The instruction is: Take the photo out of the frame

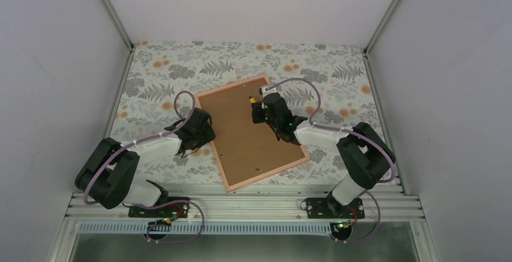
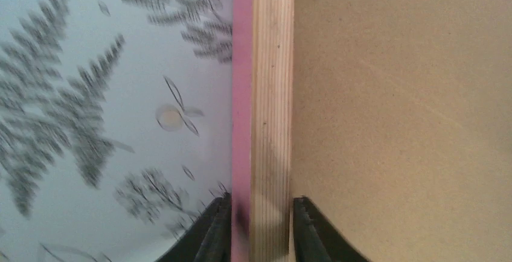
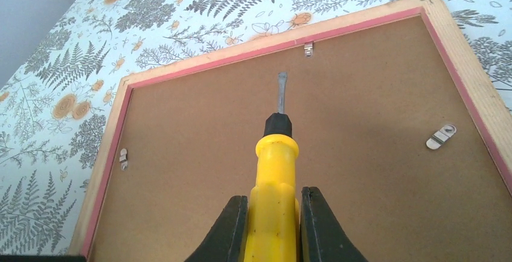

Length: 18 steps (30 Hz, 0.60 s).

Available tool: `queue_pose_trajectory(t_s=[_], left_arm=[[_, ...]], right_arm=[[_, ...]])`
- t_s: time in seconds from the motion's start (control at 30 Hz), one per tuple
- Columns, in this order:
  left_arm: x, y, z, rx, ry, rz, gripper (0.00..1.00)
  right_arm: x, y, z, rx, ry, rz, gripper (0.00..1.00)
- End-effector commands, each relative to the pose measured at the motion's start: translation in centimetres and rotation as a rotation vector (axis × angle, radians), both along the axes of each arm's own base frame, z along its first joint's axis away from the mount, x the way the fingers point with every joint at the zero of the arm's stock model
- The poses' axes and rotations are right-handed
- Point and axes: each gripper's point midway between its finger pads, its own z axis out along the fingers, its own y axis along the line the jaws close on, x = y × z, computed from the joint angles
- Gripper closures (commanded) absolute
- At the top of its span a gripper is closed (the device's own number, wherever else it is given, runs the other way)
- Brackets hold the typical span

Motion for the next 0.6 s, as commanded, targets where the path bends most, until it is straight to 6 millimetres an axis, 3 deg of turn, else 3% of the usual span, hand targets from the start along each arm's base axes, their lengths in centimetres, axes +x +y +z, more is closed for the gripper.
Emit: queue_pose_trajectory(t_s=[0.0, 0.1, 0.17, 0.27, 0.47, 0.57], left_arm=[[-0.9, -1.0, 1.5, -0.032, 0.021, 0.015, 0.65], [-0.3, 1.3, 3.0, 0.132, -0.020, -0.008, 0.46], [0.9, 2.3, 4.4, 0.244, -0.053, -0.056, 0.33], [3.7, 2.5, 6.6, 0.396, -0.110, -0.175, 0.21], [10.2, -0.7, 9.1, 0.534, -0.264, -0.485, 0.06], [12.8, -1.6, 8.9, 0.540, -0.285, -0.585, 0.04]], right_arm=[[-0.2, -1.2, 1.2, 0.021, -0.042, -0.014, 0.96], [-0.6, -1.9, 1.3, 0.019, -0.050, -0.015, 0.96], [-1.0, -2.3, 1.4, 0.022, -0.057, -0.011, 0.96], [-1.4, -2.6, 1.4, 0.019, -0.064, -0.005, 0.96], [-2.3, -3.4, 1.0, 0.016, -0.060, -0.006, 0.96], [-2.7, -4.0, 0.6, 0.005, -0.053, -0.013, 0.96]])
